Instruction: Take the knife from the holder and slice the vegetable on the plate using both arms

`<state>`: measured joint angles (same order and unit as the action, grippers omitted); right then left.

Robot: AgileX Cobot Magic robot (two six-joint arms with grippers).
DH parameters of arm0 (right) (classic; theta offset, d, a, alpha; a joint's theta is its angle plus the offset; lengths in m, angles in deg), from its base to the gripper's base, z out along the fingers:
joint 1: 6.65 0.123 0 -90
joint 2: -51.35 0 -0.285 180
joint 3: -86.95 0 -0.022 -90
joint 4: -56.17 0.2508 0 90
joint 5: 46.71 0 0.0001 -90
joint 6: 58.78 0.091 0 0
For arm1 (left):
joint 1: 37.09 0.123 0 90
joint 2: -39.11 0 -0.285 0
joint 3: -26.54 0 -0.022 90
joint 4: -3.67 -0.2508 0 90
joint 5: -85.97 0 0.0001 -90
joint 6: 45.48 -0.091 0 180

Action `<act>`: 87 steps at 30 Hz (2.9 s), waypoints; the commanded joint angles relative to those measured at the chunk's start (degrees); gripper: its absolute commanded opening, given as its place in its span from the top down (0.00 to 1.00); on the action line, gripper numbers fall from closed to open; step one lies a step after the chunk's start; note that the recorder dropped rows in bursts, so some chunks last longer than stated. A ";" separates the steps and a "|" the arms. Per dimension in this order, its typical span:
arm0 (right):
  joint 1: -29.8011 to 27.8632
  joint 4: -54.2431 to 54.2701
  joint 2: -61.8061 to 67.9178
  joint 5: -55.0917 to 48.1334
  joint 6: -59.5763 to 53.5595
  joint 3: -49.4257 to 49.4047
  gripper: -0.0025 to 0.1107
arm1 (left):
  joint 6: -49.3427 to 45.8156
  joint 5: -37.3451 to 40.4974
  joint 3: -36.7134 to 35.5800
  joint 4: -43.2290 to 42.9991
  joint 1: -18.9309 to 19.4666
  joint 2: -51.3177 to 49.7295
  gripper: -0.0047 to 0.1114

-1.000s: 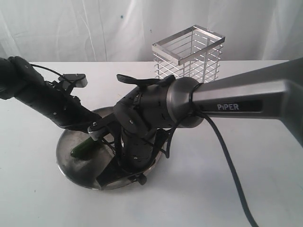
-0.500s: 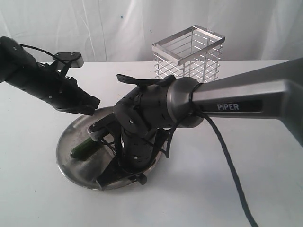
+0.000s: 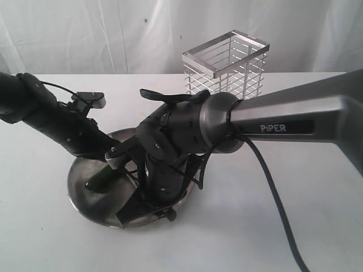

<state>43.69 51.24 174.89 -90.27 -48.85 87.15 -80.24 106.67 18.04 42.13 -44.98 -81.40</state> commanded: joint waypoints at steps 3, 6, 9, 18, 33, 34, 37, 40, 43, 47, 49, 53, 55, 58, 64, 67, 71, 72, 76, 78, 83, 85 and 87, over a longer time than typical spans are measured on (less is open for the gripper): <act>-0.13 -0.09 -0.22 -3.02 -0.86 -0.06 0.98 | -0.24 2.90 -0.16 0.09 -0.24 -3.21 0.96; -0.13 -0.65 -0.22 -5.25 -0.86 0.42 0.98 | 0.00 2.93 -0.03 0.09 -0.24 0.34 0.96; -0.13 -1.05 -0.22 -6.79 -0.86 1.47 0.98 | 0.00 2.80 -0.03 0.09 -0.24 4.54 0.96; -0.13 -6.88 -1.98 -7.89 2.02 3.12 0.98 | 0.29 3.26 -0.03 -0.17 -0.24 13.36 0.96; -0.13 -13.37 -1.87 -4.18 5.45 3.12 0.98 | 6.55 7.16 -0.69 -7.03 -0.24 21.35 0.96; -0.23 -13.26 -1.74 -3.02 5.56 3.12 0.98 | 6.67 6.91 -1.26 -7.03 -0.24 21.77 0.96; -0.90 -12.76 -0.54 -1.51 5.69 3.12 0.98 | 6.67 5.89 -4.11 -7.03 -0.24 23.67 0.96; -1.94 -12.61 0.82 -1.07 5.69 3.21 0.98 | 7.02 3.91 -7.11 -7.03 -0.24 25.86 0.96; -2.46 -12.12 1.62 -0.43 5.69 3.21 0.98 | 8.06 2.09 -9.65 -7.03 -0.24 28.27 0.96; -2.51 -9.68 1.86 2.96 5.21 3.21 0.89 | 8.17 1.20 -12.30 -5.93 -0.24 32.06 0.96; -2.51 -8.51 2.11 4.24 5.08 3.21 0.80 | 8.17 2.23 -13.12 -5.36 -0.24 33.75 0.92; -2.51 -7.33 2.72 4.79 5.08 3.21 0.67 | 8.21 3.56 -14.77 -4.01 -0.24 38.15 0.81; -2.51 -7.24 2.72 5.39 5.08 3.21 0.66 | 8.47 3.96 -15.30 -4.01 -0.24 40.29 0.79; -2.51 -7.35 1.53 7.08 5.73 3.21 0.66 | 9.34 4.52 -16.11 -4.01 -0.24 44.91 0.80; -2.13 -7.23 -7.17 12.32 6.41 1.84 0.66 | 10.16 7.13 -16.23 -4.22 -0.24 56.43 0.80; -1.72 -7.34 -13.02 17.50 7.01 -2.96 0.68 | 11.08 8.62 -16.23 -4.33 -0.24 63.02 0.80; -0.75 -6.87 -21.13 25.76 9.10 -11.72 0.85 | 13.48 10.70 -18.57 -4.97 -0.24 73.18 0.81; -0.22 -6.87 -23.39 28.56 9.77 -14.60 0.92 | 14.28 10.94 -19.86 -5.63 -0.24 75.80 0.83; 2.97 -6.82 -32.07 40.65 11.09 -25.62 0.98 | 17.33 10.98 -26.24 -6.37 -0.24 84.92 0.96; 4.73 -6.82 -35.40 46.18 11.22 -30.76 0.98 | 19.32 10.83 -29.89 -6.27 -0.24 89.58 0.96; 8.48 -6.82 -42.21 55.97 11.22 -38.99 0.98 | 19.81 10.45 -36.80 -5.93 -0.24 99.23 0.96; 9.11 -5.94 -44.09 56.85 11.22 -40.35 0.98 | 19.81 10.82 -38.17 -5.93 -0.24 101.48 0.96; 9.11 -5.24 -45.28 56.57 11.34 -40.61 0.98 | 20.15 12.35 -38.75 -5.52 -0.24 103.03 0.96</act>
<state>52.47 45.03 131.75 -35.54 -37.87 47.48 -60.82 117.47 -19.56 35.53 -45.00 19.37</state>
